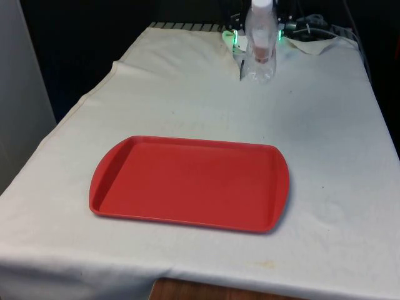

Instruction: Place the bottle upright on the tray.

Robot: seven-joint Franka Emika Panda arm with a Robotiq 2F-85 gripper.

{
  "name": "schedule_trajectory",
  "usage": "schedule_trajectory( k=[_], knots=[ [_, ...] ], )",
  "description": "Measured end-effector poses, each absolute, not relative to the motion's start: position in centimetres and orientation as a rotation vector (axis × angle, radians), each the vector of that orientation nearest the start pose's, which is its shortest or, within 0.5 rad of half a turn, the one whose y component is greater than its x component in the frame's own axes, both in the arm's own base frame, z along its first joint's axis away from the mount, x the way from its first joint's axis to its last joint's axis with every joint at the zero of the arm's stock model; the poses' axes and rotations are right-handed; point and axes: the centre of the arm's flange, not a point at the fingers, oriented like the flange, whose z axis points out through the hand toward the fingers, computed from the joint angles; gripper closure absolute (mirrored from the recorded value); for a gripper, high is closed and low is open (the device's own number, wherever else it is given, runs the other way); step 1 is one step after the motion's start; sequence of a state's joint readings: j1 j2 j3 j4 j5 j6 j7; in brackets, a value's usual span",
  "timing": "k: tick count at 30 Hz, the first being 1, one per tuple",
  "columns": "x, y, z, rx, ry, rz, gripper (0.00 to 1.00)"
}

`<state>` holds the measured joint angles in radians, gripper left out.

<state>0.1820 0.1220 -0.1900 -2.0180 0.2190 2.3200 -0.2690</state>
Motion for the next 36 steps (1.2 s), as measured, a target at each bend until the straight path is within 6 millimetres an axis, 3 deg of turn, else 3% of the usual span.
schedule_trajectory(
  k=[22, 36],
  knots=[
    [62.6, -1.3, 38.3, -2.987, -0.101, -0.283, 0.65],
    [62.9, -1.4, 37.5, -2.991, -0.093, -0.284, 0.65]
  ],
)
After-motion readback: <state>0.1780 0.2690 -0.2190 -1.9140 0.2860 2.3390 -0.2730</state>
